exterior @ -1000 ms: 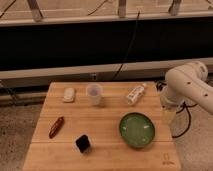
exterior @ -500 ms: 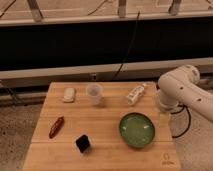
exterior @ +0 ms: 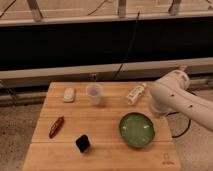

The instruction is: Knock the eraser over

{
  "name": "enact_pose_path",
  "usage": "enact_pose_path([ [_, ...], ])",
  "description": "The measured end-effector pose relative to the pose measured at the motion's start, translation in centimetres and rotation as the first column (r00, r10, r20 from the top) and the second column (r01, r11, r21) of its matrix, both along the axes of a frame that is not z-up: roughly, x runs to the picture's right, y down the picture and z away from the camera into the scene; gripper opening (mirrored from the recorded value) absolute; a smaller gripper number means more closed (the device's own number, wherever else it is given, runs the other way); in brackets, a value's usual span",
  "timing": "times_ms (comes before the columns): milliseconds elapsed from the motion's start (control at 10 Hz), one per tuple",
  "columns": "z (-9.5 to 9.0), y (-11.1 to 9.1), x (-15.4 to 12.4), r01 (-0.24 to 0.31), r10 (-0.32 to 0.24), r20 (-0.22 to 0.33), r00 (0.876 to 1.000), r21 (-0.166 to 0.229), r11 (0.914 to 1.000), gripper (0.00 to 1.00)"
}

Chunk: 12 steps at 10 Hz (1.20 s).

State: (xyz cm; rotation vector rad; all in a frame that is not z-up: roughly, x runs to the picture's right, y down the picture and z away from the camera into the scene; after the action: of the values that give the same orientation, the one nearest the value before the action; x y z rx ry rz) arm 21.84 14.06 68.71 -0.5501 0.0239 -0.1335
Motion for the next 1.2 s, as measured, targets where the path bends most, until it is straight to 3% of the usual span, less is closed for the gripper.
enact_pose_path([
  [500, 0.3, 2.7, -3.8, 0.089, -0.089, 0.062, 0.994, -0.001, 0.9961, 0.80],
  [1200, 0.0, 5.8, -8.4, 0.184, -0.182, 0.159, 0.970, 0.001, 0.9829, 0.80],
])
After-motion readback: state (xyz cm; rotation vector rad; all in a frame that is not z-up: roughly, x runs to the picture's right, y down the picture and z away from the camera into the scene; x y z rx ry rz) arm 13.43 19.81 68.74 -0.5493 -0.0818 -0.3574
